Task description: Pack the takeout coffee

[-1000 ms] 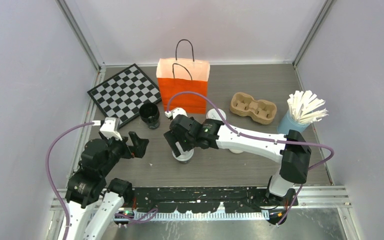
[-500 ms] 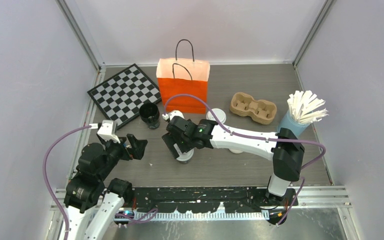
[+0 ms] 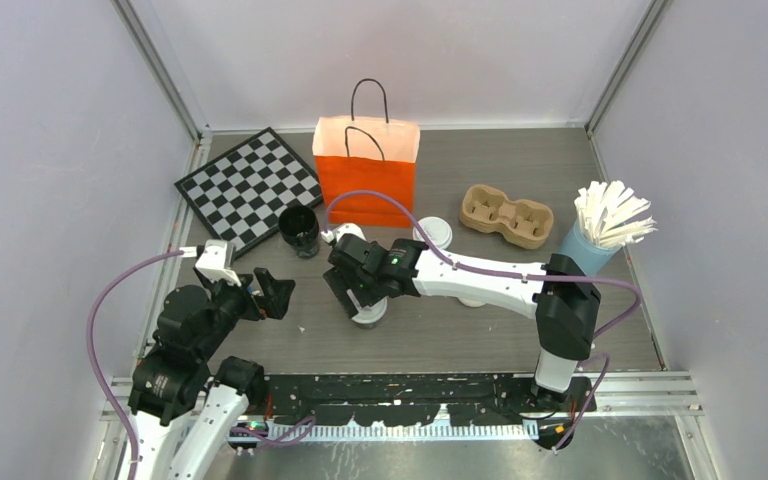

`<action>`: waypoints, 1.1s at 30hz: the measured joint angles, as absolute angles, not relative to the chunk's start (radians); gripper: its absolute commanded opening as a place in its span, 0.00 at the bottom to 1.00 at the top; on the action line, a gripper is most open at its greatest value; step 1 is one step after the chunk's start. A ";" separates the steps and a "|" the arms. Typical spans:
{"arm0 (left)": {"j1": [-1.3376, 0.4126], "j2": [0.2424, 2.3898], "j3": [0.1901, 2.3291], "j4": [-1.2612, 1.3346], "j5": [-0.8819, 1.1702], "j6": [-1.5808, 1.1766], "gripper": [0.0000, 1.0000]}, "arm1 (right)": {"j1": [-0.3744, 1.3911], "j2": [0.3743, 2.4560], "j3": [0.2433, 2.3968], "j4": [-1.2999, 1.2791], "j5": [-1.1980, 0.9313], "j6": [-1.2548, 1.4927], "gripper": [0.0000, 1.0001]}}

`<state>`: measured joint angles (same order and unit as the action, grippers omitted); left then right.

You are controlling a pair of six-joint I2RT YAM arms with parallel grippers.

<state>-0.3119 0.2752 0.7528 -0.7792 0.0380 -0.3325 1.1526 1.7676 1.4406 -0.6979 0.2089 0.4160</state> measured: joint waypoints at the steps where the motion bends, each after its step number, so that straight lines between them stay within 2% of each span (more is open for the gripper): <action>1: -0.312 0.275 0.753 -0.779 0.038 -0.332 1.00 | 1.153 1.768 1.442 -0.701 0.209 0.416 0.78; 12: -0.312 0.271 0.750 -0.779 0.038 -0.332 1.00 | 1.108 1.694 1.388 -0.743 0.209 0.423 0.73; 17: -0.312 0.271 0.749 -0.779 0.038 -0.332 1.00 | 0.958 1.542 1.289 -0.769 0.204 0.429 0.72; 23: -0.312 0.271 0.749 -0.779 0.038 -0.332 1.00 | 0.836 1.436 1.267 -0.804 0.213 0.426 0.73; 33: -0.312 0.271 0.747 -0.780 0.038 -0.332 1.00 | 0.682 1.391 1.285 -0.904 0.281 0.396 0.74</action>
<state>-0.3119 0.2707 0.7471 -0.7795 0.0383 -0.3321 0.6819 1.3911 1.2850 -0.9043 0.2810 0.3962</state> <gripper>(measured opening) 0.996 0.781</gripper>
